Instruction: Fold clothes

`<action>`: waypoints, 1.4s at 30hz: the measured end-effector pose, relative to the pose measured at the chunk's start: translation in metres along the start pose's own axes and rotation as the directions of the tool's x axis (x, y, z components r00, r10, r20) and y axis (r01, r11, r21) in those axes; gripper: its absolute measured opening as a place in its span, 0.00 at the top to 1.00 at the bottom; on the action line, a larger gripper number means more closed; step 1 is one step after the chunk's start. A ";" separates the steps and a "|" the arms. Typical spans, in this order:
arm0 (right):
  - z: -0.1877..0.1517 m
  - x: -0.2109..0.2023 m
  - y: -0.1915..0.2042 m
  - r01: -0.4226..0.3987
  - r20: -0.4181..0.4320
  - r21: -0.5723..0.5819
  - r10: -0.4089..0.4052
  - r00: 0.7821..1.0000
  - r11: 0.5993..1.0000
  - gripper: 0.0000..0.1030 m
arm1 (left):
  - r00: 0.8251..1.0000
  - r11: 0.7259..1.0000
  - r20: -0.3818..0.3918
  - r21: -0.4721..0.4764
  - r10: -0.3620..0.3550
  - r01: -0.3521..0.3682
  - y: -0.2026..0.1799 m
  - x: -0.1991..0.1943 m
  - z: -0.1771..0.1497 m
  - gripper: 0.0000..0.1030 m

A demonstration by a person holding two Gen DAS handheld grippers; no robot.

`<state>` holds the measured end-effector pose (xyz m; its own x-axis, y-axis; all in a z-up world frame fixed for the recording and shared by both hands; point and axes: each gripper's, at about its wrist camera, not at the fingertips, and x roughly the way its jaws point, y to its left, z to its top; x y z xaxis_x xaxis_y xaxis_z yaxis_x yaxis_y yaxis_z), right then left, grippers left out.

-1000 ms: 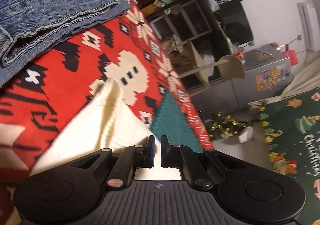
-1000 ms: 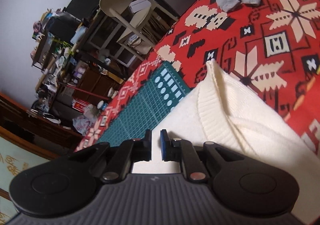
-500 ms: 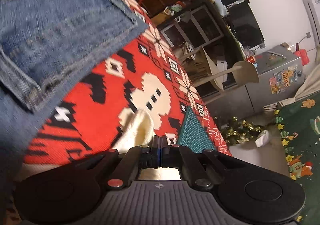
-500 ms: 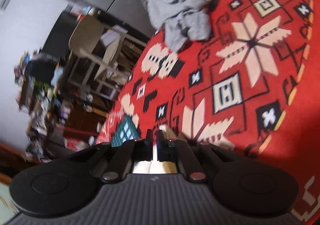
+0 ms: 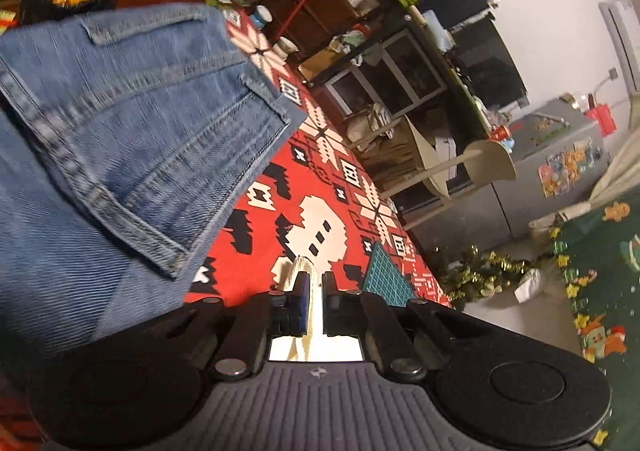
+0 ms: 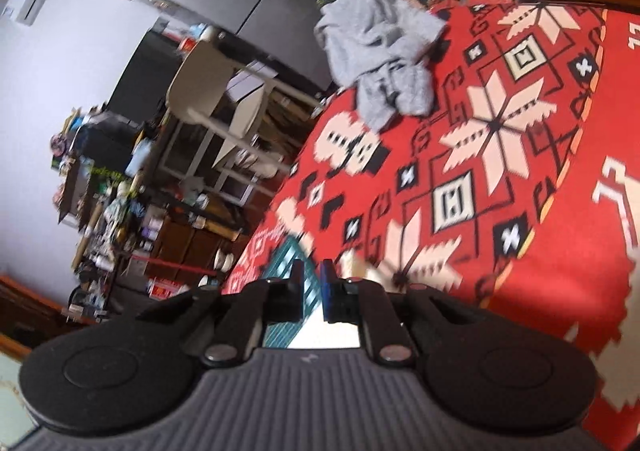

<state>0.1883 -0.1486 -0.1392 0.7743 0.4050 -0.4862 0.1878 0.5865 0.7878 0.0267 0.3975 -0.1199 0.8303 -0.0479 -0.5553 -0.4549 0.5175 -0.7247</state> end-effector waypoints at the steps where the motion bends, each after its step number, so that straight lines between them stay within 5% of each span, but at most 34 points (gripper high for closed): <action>1: -0.003 -0.004 0.004 -0.003 -0.012 -0.020 0.002 1.000 1.000 0.90 | 1.000 1.000 -0.011 0.024 0.003 -0.002 -0.001 -0.006 -0.002 0.96; 13: -0.052 -0.058 0.047 -0.054 -0.200 -0.272 -0.001 0.980 0.961 0.89 | 0.986 0.980 -0.137 0.186 0.091 -0.064 -0.006 -0.032 -0.029 0.92; 17: -0.067 -0.073 0.074 -0.071 -0.217 -0.497 -0.044 0.975 0.865 0.74 | 0.982 0.971 -0.119 0.204 0.148 -0.122 -0.003 -0.023 -0.032 0.91; 20: -0.077 -0.081 0.088 -0.071 -0.182 -0.611 -0.052 0.982 0.789 0.74 | 0.977 0.964 -0.107 0.216 0.183 -0.157 -0.001 -0.015 -0.032 0.89; 30: -0.080 -0.057 0.073 -0.097 -0.257 -0.506 -0.042 0.966 0.857 0.74 | 0.969 0.912 -0.037 0.348 0.244 -0.216 -0.014 0.003 -0.038 0.82; 37: -0.076 -0.052 0.069 -0.091 -0.257 -0.483 -0.041 0.966 0.871 0.74 | 0.951 0.830 0.016 0.483 0.309 -0.278 -0.031 0.010 -0.053 0.97; 42: -0.071 -0.054 0.069 -0.088 -0.245 -0.464 -0.032 0.969 0.882 0.74 | 0.972 0.850 0.022 0.481 0.235 -0.217 -0.041 -0.006 -0.052 0.97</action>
<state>0.1167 -0.0799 -0.0856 0.5965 0.5451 -0.5891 -0.1825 0.8068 0.5619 0.0240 0.3326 -0.1085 0.7067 0.0939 -0.7012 -0.4114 0.8609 -0.2994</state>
